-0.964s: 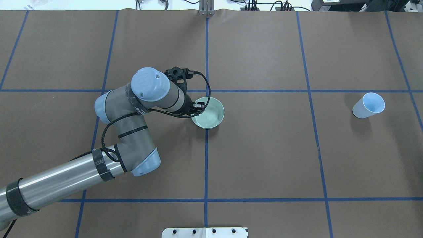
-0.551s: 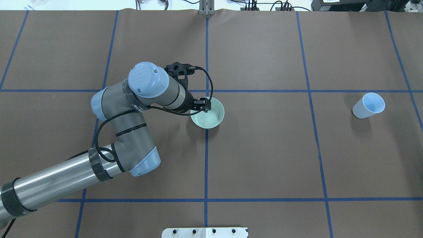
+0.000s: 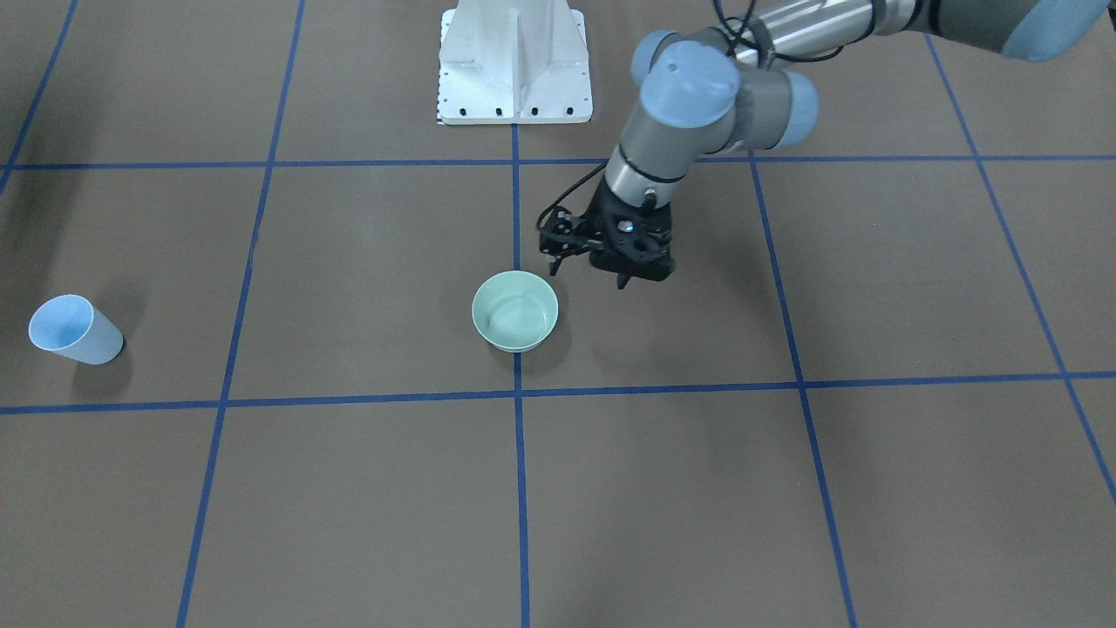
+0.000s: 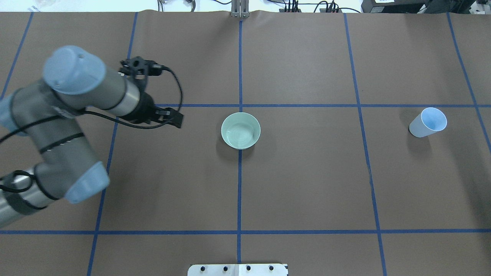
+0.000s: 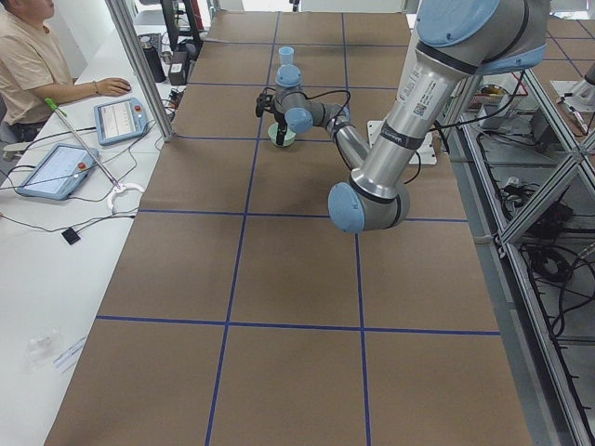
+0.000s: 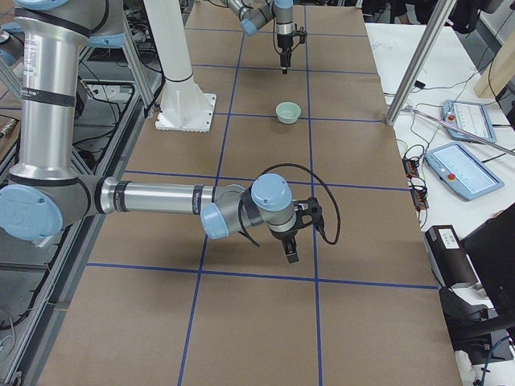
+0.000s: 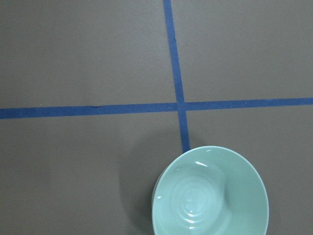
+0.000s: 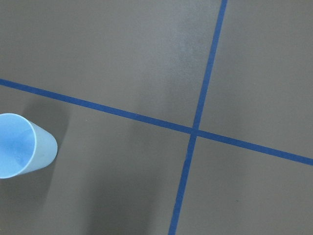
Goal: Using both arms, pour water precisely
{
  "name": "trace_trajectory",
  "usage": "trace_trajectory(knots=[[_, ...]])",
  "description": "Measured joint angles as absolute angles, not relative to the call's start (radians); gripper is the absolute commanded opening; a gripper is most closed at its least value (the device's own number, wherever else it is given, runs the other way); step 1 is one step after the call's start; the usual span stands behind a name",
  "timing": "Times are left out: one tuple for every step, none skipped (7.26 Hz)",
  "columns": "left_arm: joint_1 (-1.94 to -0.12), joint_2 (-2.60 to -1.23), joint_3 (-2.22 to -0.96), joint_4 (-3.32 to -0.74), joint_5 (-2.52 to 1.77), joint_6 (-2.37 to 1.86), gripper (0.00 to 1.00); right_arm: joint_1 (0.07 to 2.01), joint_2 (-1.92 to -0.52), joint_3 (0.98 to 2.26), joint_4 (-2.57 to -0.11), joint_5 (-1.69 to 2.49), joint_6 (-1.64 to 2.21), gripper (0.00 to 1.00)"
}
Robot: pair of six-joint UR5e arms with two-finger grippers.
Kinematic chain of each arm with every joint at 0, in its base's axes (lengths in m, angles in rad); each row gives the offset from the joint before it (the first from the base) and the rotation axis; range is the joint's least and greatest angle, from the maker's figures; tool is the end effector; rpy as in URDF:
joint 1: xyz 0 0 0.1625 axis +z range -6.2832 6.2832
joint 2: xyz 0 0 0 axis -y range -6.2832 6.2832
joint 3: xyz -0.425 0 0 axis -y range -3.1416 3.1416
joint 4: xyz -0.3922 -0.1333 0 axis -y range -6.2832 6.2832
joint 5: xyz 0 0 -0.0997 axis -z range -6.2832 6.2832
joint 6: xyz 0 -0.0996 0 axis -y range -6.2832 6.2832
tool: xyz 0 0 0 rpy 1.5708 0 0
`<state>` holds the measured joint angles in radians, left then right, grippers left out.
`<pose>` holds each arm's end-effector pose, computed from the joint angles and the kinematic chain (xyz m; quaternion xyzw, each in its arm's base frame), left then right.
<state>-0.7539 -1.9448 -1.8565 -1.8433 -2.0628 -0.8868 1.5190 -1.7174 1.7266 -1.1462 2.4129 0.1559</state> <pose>0.3748 -0.4702 0.2900 0.1234 0.4713 0.0791 0.8697 0.0357 -0.4509 0.5976 0.1540 -0.4174 -0.0415 0.8946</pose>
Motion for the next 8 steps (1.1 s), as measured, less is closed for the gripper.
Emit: trace_trajectory(knots=[[-0.857, -1.838, -1.893, -1.84, -2.137, -0.721, 1.0, 1.497, -1.716, 1.756, -1.113, 2.431, 0.257, 1.0], [-0.977, -1.75, -1.896, -1.837, -2.21, -0.522, 1.0, 1.45, -1.715, 1.785, -1.068, 2.429, 0.383, 1.0], [-1.091, -1.689, -1.873, -1.835, -2.273, -0.347, 1.0, 1.384, -1.713, 1.819, -1.031, 2.398, 0.509, 1.0], [-1.197, -1.649, -1.827, -1.832, -2.327, -0.185, 1.0, 1.303, -1.711, 1.865, -1.014, 2.332, 0.634, 1.0], [-1.298, -1.624, -1.759, -1.831, -2.361, -0.024, 1.0, 1.21, -1.711, 1.912, -1.008, 2.242, 0.759, 1.0], [-1.396, -1.615, -1.673, -1.831, -2.378, 0.135, 1.0, 1.109, -1.712, 1.954, -1.006, 2.13, 0.882, 1.0], [-1.483, -1.611, -1.597, -1.832, -2.385, 0.269, 1.0, 1.015, -1.715, 1.982, -1.006, 2.012, 0.989, 1.0], [-1.547, -1.6, -1.557, -1.835, -2.387, 0.342, 1.0, 0.933, -1.727, 1.998, -1.007, 1.898, 1.076, 1.0]])
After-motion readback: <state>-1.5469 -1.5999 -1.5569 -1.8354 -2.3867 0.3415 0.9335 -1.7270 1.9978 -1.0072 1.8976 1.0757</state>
